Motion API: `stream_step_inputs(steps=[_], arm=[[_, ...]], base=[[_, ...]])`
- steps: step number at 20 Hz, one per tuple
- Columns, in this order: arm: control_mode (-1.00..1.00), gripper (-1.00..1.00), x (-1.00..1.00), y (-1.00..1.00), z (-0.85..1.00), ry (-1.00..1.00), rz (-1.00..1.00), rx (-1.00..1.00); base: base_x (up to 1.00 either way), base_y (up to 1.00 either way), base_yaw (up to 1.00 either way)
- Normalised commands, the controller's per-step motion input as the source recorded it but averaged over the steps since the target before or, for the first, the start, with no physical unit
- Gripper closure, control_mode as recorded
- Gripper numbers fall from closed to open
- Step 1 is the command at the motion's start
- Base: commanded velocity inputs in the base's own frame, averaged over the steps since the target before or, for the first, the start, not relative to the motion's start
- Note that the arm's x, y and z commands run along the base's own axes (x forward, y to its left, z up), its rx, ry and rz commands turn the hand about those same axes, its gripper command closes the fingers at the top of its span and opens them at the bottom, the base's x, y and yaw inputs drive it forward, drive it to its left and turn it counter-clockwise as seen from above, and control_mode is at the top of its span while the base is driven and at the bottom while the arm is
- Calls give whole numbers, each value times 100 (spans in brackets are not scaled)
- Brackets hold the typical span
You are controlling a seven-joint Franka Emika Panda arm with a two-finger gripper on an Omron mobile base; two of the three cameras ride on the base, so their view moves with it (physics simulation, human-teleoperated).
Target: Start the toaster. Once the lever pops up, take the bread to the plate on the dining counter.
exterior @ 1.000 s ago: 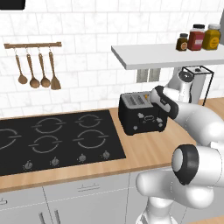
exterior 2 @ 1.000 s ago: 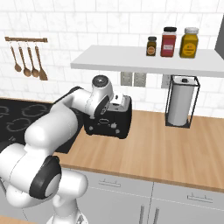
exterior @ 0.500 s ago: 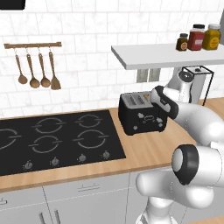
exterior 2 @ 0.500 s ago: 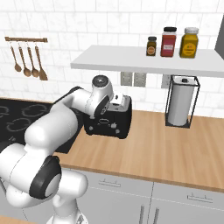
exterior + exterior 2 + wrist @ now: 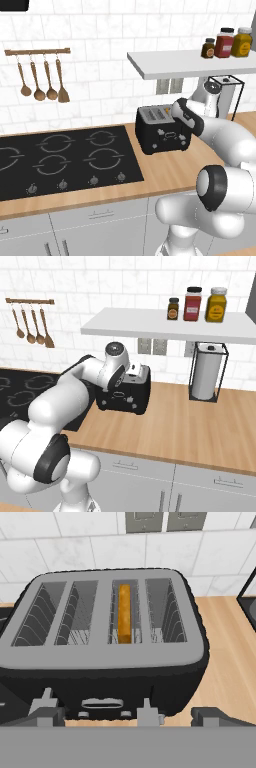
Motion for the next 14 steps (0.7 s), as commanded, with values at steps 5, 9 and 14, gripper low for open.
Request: stream_step_inputs(steps=[5,9,14], arm=[[-100,-100,0,0,0,0,0,0],[-100,-100,0,0,0,0,0,0],[-100,-100,0,0,0,0,0,0]], base=[[0,0,0],[0,0,0],[0,0,0]])
